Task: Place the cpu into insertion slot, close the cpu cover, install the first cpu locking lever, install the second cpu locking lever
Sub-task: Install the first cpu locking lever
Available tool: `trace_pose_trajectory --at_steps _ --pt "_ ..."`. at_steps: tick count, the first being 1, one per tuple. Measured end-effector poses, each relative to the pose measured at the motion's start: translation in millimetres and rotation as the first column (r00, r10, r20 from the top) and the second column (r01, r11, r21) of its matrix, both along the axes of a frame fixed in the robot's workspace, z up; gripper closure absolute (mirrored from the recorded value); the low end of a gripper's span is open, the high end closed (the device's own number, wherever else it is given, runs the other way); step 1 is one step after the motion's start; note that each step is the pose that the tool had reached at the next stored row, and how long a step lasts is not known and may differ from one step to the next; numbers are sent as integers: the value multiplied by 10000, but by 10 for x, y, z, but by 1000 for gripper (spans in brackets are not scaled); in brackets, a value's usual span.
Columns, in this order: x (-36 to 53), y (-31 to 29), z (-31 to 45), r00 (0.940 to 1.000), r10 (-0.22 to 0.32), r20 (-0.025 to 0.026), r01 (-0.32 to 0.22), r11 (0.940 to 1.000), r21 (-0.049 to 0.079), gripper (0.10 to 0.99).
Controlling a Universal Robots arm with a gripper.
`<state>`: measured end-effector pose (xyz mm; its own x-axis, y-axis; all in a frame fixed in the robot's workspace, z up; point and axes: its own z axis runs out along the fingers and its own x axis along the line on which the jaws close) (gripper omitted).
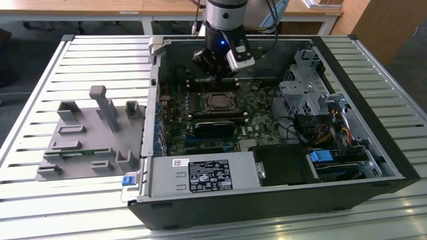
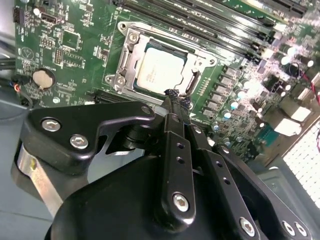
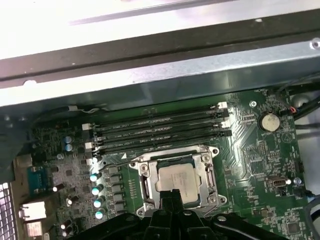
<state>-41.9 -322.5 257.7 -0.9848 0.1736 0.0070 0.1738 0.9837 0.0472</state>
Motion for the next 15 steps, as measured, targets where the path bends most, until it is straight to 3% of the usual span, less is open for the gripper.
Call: trace_pose_trajectory --at_steps 4,15 --pt "0 0 1 9994 345 58 -345 9994 5 980" --pt "0 -1 1 9883 1522 85 -1522 9883 2 980"
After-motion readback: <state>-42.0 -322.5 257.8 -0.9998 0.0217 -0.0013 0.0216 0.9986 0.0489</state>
